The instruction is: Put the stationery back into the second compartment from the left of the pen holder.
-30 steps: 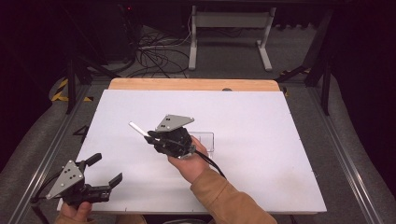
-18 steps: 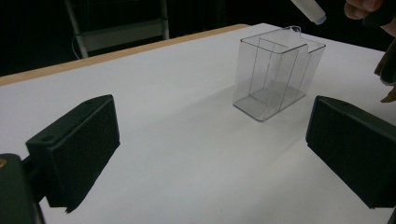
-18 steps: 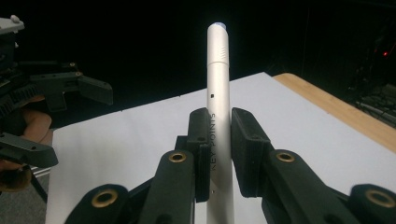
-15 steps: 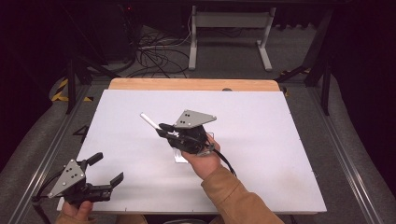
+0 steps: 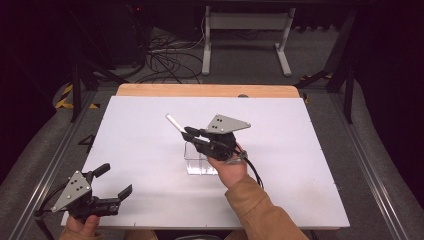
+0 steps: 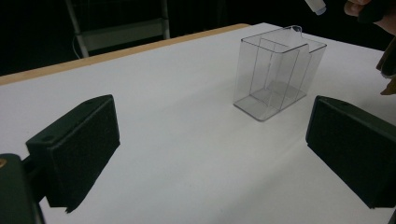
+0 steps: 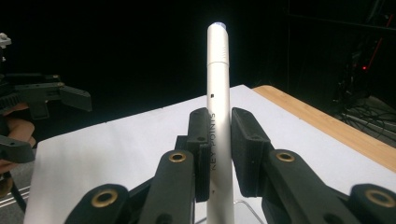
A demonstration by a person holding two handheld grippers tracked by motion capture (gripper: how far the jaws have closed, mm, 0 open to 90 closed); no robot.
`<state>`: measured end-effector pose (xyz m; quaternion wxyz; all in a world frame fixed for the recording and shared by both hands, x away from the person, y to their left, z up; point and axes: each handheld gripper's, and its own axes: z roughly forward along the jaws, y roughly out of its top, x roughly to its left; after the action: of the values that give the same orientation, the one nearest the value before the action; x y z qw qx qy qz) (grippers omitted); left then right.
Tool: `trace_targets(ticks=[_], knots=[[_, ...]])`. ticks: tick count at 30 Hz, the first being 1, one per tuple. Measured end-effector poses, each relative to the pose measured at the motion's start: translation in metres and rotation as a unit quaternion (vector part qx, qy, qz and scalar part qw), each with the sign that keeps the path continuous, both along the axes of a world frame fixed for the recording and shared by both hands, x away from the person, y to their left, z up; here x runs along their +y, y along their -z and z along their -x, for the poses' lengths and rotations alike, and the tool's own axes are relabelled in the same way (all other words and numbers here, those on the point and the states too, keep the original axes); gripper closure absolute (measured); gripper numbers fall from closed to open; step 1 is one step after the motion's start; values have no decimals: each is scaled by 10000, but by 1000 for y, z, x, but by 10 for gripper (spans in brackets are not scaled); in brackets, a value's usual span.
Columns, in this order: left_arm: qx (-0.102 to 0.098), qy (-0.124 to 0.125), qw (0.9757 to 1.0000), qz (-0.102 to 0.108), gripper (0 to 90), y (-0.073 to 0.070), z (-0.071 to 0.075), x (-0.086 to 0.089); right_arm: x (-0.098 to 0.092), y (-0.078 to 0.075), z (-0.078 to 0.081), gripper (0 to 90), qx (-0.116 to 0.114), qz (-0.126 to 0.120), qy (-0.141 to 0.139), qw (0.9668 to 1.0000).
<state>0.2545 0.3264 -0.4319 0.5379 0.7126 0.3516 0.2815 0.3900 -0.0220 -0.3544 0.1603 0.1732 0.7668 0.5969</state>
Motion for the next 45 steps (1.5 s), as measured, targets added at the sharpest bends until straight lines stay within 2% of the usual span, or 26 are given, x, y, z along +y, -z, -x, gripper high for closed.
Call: trace_targets(ticks=[5,15,20,23,30,45], knots=[[-3,6,10000,-11,35,0,0,0,-7,3,-4,783,31,-40,60,10000],[9,0,10000,2,35,0,-1,0,-10,15,-12,783,20,-25,121,9999],[6,-2,10000,-4,35,0,-1,0,-9,23,-18,783,190,-3,129,9997],[8,-3,10000,5,35,0,-1,0,-8,29,-19,783,149,41,124,9998],[8,-5,10000,4,35,0,-1,0,-7,37,-20,783,259,95,173,9995],[4,-7,10000,-6,35,0,-1,0,-10,48,-16,783,326,176,239,9990]])
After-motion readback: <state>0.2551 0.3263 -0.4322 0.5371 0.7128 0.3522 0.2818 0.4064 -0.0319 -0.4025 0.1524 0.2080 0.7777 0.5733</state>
